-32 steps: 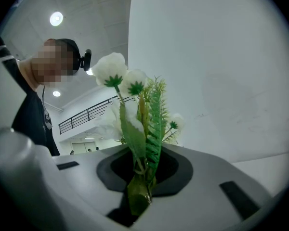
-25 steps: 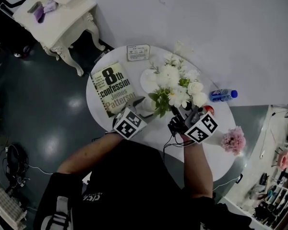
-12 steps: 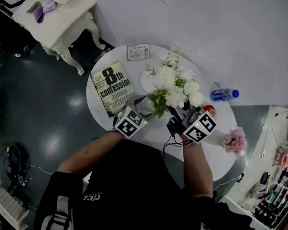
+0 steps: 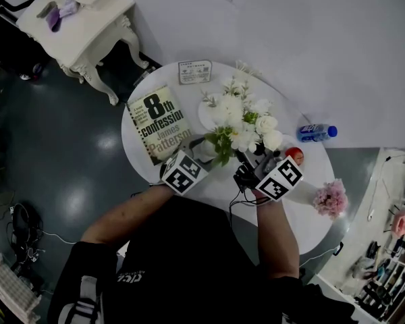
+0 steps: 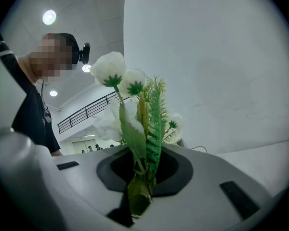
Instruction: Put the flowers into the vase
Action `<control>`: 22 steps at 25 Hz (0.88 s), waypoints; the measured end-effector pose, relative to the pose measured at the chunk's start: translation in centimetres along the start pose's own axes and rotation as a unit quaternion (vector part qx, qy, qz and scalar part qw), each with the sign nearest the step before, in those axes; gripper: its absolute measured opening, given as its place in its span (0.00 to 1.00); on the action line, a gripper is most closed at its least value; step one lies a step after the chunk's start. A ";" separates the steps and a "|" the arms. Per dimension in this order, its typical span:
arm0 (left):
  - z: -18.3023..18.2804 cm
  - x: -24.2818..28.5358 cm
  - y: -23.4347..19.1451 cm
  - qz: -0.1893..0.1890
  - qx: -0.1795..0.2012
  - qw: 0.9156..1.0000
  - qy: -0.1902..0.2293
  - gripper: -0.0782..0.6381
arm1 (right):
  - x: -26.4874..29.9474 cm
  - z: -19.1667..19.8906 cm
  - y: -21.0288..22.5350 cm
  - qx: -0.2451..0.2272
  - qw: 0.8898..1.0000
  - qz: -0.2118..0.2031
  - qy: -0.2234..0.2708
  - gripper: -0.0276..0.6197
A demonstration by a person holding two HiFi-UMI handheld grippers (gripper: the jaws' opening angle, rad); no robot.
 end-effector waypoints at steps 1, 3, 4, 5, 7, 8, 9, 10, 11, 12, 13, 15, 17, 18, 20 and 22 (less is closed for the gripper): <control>0.0 0.0 0.0 0.000 0.000 1.000 0.000 0.56 | 0.0 0.1 0.1 0.000 1.000 0.001 -0.001 0.16; 0.0 0.1 -0.1 0.000 0.001 1.000 0.000 0.56 | -0.1 0.2 0.2 -0.001 1.000 0.002 -0.002 0.16; 0.0 0.1 -0.1 0.001 0.002 1.000 0.001 0.56 | -0.1 0.2 0.3 -0.002 1.000 0.003 -0.003 0.16; 0.0 0.1 -0.1 0.000 0.002 1.000 0.001 0.56 | -0.2 0.3 0.3 -0.002 1.000 0.003 -0.003 0.16; 0.0 0.1 -0.1 0.000 0.003 1.000 0.001 0.56 | -0.3 0.4 0.3 -0.003 1.000 0.005 -0.004 0.16; 0.1 0.0 -0.1 0.000 0.003 1.000 0.001 0.56 | -0.3 0.4 0.3 -0.003 1.000 0.006 -0.005 0.16; 0.1 0.0 -0.1 0.000 0.003 1.000 0.001 0.56 | -0.4 0.5 0.3 -0.003 1.000 0.007 -0.006 0.16; 0.1 0.1 -0.1 0.000 0.002 1.000 0.001 0.56 | -0.4 0.6 0.4 -0.003 1.000 0.008 -0.007 0.16; 0.1 0.1 -0.2 -0.001 0.002 1.000 0.001 0.56 | -0.4 0.7 0.5 -0.003 1.000 0.009 -0.008 0.16; 0.1 0.1 -0.2 -0.001 0.002 1.000 0.000 0.56 | -0.4 0.8 0.5 -0.003 1.000 0.010 -0.009 0.16; 0.2 0.1 -0.2 -0.001 0.002 1.000 0.000 0.56 | -0.5 0.8 0.6 -0.004 1.000 0.012 -0.010 0.16; 0.2 0.2 -0.1 0.000 0.000 1.000 -0.002 0.55 | -0.5 0.9 0.6 -0.008 1.000 0.017 -0.013 0.16; 0.3 0.2 0.0 0.001 -0.001 1.000 -0.004 0.55 | -0.5 1.0 0.7 -0.012 1.000 0.019 -0.018 0.16; 0.3 0.3 0.0 0.001 -0.002 1.000 -0.005 0.55 | -0.5 1.1 0.6 -0.013 1.000 0.019 -0.020 0.16; 0.4 0.4 0.0 0.001 -0.002 1.000 -0.006 0.55 | -0.5 1.2 0.6 -0.014 1.000 0.016 -0.023 0.16; 0.5 0.5 -0.1 0.000 -0.003 1.000 -0.007 0.55 | -0.5 1.4 0.6 -0.015 0.999 0.015 -0.026 0.16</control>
Point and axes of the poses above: the fingertips, and each gripper's own axes: x forward along the fingers, y to its right, z out of its underside, the point moved 1 cm from there along -x, backward along the fingers, and after that the axes turned 7 degrees about y, right-handed, at the moved point
